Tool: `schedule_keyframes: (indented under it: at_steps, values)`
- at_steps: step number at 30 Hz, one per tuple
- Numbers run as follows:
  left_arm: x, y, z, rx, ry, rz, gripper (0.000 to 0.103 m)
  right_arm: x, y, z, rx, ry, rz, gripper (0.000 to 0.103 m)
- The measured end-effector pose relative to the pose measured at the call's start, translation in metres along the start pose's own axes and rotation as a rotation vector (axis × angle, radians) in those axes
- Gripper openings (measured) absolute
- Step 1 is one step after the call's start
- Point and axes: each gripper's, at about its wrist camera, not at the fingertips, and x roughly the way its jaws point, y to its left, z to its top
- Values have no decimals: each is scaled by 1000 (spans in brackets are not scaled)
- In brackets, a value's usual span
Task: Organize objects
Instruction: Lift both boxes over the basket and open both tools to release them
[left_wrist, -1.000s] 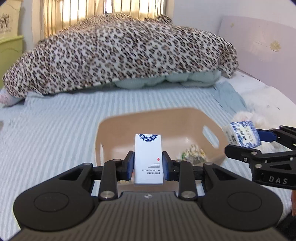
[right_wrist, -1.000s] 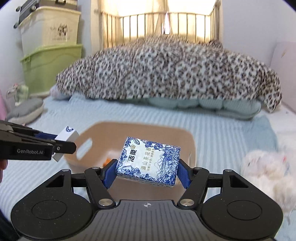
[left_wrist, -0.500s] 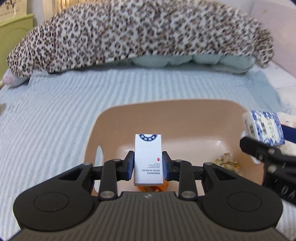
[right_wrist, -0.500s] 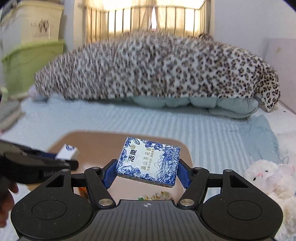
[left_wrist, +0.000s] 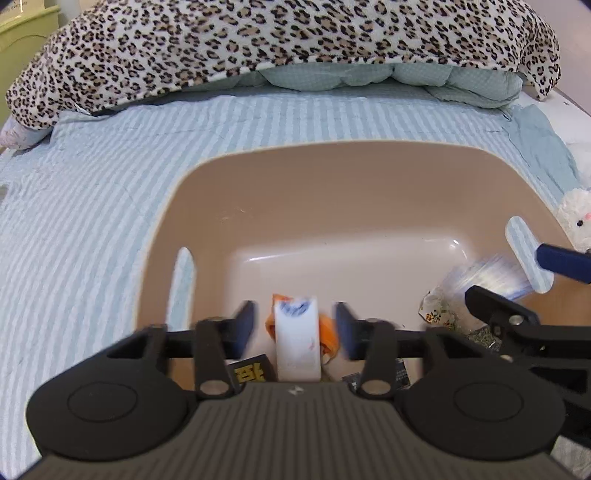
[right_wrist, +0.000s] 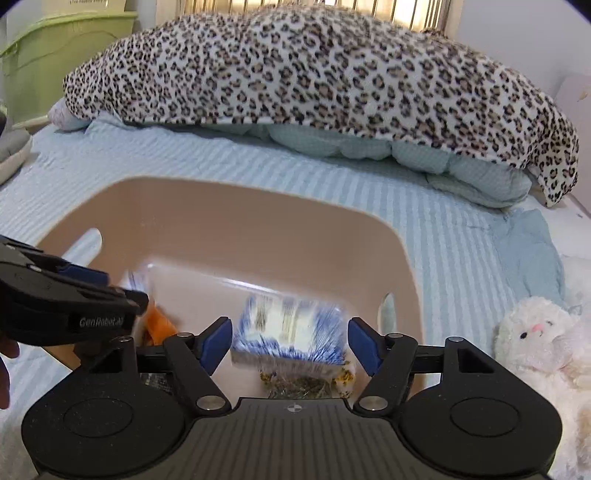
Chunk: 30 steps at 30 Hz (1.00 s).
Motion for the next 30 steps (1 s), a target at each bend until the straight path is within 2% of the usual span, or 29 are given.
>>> schedule_keyframes:
  at_steps: [2, 5, 12, 30]
  values:
    - [-10, 2, 2, -8, -23, 0, 70, -10, -1, 2, 6, -18, 5, 81]
    - [-26, 5, 5, -15, -43, -1, 72, -25, -5, 5, 7, -37, 6, 88]
    - [-62, 7, -6, -2, -102, 5, 75, -64, -15, -1, 12, -79, 16, 94]
    - [-129, 6, -75, 21, -152, -7, 76, -128, -23, -64, 19, -99, 38, 95]
